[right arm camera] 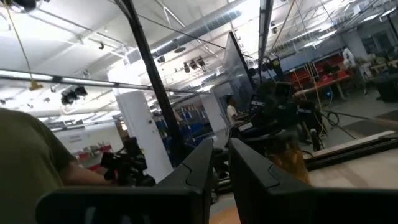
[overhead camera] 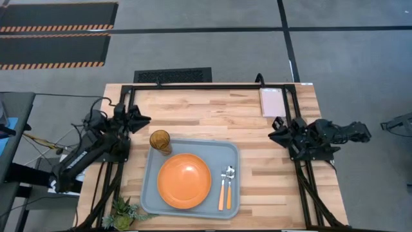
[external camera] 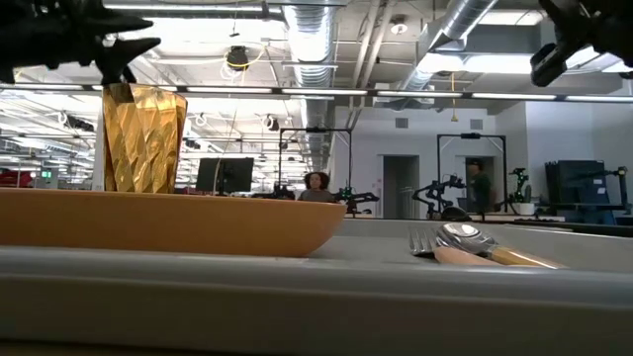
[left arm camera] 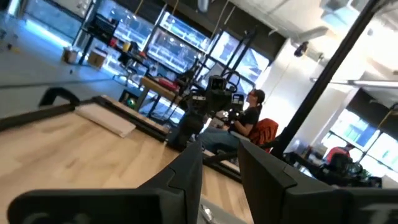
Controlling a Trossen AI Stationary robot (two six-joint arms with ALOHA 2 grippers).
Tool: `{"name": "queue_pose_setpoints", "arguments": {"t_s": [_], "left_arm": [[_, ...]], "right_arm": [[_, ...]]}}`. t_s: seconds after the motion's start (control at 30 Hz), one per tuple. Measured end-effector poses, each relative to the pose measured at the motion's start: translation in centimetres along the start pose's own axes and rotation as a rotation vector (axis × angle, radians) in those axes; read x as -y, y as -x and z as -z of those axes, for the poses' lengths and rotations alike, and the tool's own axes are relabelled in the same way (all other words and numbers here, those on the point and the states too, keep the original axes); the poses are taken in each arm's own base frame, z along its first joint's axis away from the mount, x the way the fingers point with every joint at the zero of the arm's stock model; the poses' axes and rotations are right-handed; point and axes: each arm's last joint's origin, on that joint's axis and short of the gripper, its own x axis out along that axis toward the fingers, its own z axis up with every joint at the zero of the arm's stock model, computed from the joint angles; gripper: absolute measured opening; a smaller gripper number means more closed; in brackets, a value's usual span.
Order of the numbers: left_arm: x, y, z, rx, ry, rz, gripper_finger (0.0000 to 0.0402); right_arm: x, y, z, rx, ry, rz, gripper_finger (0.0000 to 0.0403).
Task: Pick and place plate/cup/fork/spoon on tray
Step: Adjust the gray serving tray
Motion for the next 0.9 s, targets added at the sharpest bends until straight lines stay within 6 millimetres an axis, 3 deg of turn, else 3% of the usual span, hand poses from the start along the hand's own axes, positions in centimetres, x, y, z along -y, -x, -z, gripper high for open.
{"name": "queue_pose_setpoints", "arguments": {"t_s": [0.23,0.53,0.73,0.8,0.9], "left_arm": [[-0.8,-0.2,0.6,0.028,-0.041,-0.101,0.0087],[-1.2,-0.5,1.6,0.005,-0.024,-0.238,0.0087],[-0.9,-0.7,1.7,0.07,-0.122,-0.327,0.0087],[-0.9,-0.9,1.7,0.104,-0.132,-0.32,0.0087],[-1.7,-1.3,3.4,0.171,-0.112,-0.237,0.0087]], "right_arm": [[0.8,0.2,1.6,-0.045,-0.005,0.047,0.0076],[0.8,0.3,1.9,-0.079,-0.008,0.037,0.0076],[0.8,0.3,1.9,-0.075,-0.011,0.035,0.0076],[0.8,0.3,1.9,-0.077,-0.011,0.036,0.0076],[0.8,0.3,1.9,-0.077,-0.011,0.036,0.0076]]}}
